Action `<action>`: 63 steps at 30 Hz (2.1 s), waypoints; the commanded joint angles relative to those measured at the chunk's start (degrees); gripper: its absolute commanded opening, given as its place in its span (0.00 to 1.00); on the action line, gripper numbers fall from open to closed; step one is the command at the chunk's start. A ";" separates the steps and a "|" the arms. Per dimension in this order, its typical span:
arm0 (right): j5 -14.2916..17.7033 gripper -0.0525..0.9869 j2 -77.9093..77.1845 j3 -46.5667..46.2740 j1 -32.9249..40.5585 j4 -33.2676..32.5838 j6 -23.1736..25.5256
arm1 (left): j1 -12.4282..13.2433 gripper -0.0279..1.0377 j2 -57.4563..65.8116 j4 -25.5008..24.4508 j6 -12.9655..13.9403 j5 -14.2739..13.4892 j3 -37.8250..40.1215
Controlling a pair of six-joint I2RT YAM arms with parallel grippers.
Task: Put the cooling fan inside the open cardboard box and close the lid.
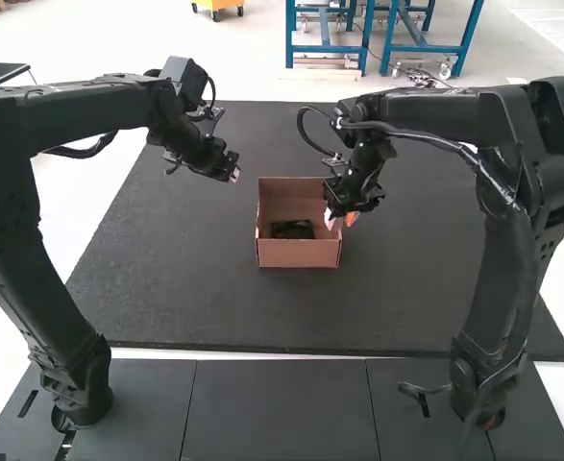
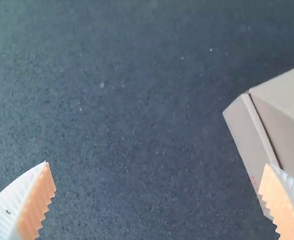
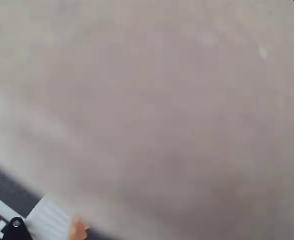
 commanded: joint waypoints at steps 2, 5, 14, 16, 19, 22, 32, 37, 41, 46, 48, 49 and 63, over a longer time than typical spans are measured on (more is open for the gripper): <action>1.40 0.73 -2.98 4.99 1.21 -2.78 1.10 | 0.07 0.93 -1.99 0.42 -0.82 -0.23 3.21; 1.13 0.84 -4.30 6.92 1.39 -5.42 1.27 | -0.11 0.93 -1.90 0.42 -1.00 -0.23 3.65; 1.05 0.84 -15.81 5.69 4.11 -5.95 2.68 | -2.75 0.93 -1.99 1.91 -2.76 -0.23 4.00; 2.19 0.84 -20.12 3.23 4.73 -2.61 4.08 | -3.54 0.93 -1.99 2.44 -4.78 -0.23 4.00; 3.95 0.84 -27.50 -2.57 5.61 3.90 6.99 | -4.42 0.93 -2.07 2.79 -6.19 -0.14 3.74; 5.79 0.84 -35.06 -9.86 5.96 11.11 10.15 | -4.68 0.93 -2.07 2.70 -7.42 0.03 3.65; 9.04 0.79 -52.11 -25.68 5.96 23.23 14.46 | -4.68 0.93 -2.07 7.62 -8.91 0.30 0.14; 8.25 0.79 -52.73 -26.65 5.96 22.00 13.49 | -5.30 0.93 -1.90 10.79 -9.09 1.09 -2.76; 7.20 0.79 -52.64 -27.27 5.96 19.89 12.87 | -6.17 0.93 -1.81 11.40 -9.61 2.32 -4.87; 7.11 0.79 -52.73 -28.06 6.05 15.94 11.82 | -6.61 0.93 -1.81 11.40 -9.44 2.93 -5.75; 7.02 0.79 -52.73 -28.06 5.96 15.06 11.47 | -6.70 0.93 -1.81 11.49 -9.53 3.28 -5.75; 7.11 0.79 -52.73 -27.88 6.05 14.97 11.38 | -6.61 0.93 -1.81 11.49 -9.44 3.28 -5.75; 7.11 0.79 -52.64 -27.09 5.69 14.53 11.38 | -6.44 0.93 -1.02 8.41 -7.94 5.57 -8.83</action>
